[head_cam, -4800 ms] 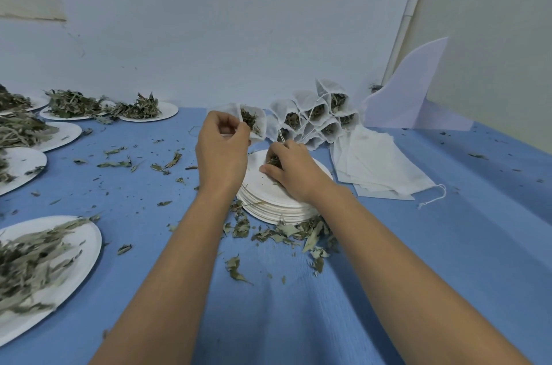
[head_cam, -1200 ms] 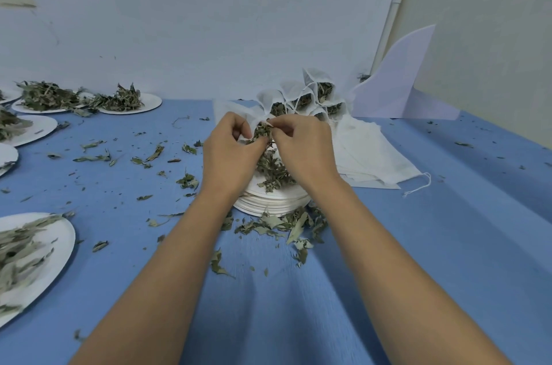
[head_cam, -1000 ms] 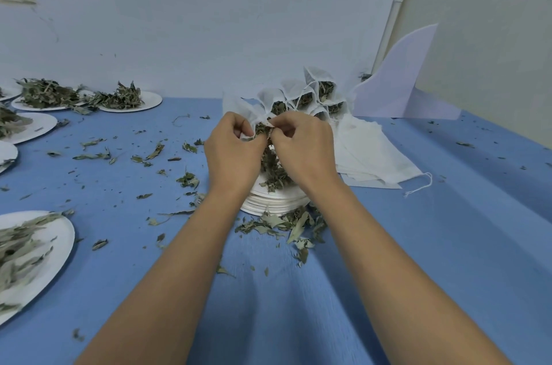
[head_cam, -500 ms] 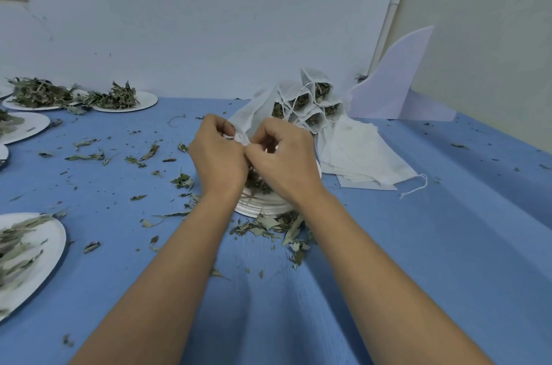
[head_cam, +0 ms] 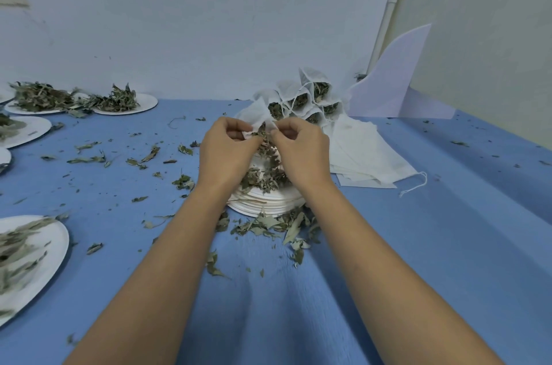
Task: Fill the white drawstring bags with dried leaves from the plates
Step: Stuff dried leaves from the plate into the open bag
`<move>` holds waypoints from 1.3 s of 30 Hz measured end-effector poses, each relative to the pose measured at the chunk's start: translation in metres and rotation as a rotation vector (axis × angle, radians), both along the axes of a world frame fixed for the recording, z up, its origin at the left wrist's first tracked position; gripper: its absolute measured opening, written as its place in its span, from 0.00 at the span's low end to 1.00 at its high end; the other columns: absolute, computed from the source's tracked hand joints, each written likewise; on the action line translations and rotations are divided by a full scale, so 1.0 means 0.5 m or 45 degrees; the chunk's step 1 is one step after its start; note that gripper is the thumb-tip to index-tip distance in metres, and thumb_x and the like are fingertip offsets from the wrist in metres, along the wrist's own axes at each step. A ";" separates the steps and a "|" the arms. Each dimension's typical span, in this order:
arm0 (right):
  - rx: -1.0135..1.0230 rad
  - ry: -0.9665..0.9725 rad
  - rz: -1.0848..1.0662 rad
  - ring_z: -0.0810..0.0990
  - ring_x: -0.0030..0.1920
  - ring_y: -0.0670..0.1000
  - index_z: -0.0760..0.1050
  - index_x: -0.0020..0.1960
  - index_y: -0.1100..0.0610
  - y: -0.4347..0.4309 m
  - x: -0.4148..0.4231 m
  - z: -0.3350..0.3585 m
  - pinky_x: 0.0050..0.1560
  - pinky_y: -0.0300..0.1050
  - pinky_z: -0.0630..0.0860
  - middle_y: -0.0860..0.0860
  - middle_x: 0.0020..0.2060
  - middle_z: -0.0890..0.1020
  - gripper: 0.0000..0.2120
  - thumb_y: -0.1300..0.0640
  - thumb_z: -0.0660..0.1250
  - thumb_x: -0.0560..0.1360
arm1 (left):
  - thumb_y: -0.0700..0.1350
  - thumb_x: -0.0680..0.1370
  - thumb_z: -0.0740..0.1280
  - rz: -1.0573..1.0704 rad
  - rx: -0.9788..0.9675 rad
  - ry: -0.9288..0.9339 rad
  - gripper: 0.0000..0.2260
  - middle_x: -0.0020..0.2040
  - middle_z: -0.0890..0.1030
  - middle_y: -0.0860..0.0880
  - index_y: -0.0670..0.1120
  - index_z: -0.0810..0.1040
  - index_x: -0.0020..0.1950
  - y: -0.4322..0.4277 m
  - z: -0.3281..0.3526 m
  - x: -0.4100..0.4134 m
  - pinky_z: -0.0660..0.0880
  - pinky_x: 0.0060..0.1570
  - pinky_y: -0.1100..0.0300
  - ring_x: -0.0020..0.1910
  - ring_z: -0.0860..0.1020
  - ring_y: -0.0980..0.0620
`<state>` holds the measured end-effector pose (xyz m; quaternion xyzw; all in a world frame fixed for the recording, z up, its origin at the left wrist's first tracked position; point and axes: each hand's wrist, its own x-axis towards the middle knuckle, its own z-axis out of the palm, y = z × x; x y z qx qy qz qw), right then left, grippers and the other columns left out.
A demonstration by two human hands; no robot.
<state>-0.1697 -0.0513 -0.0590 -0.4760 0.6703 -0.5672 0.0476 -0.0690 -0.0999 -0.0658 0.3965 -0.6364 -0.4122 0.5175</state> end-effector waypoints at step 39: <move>0.644 0.611 0.402 0.58 0.74 0.54 0.63 0.74 0.53 -0.046 -0.015 -0.031 0.73 0.52 0.58 0.53 0.74 0.63 0.27 0.44 0.61 0.78 | 0.40 0.74 0.71 0.177 0.228 0.442 0.06 0.36 0.78 0.50 0.46 0.75 0.41 -0.023 0.019 0.025 0.79 0.44 0.60 0.34 0.77 0.57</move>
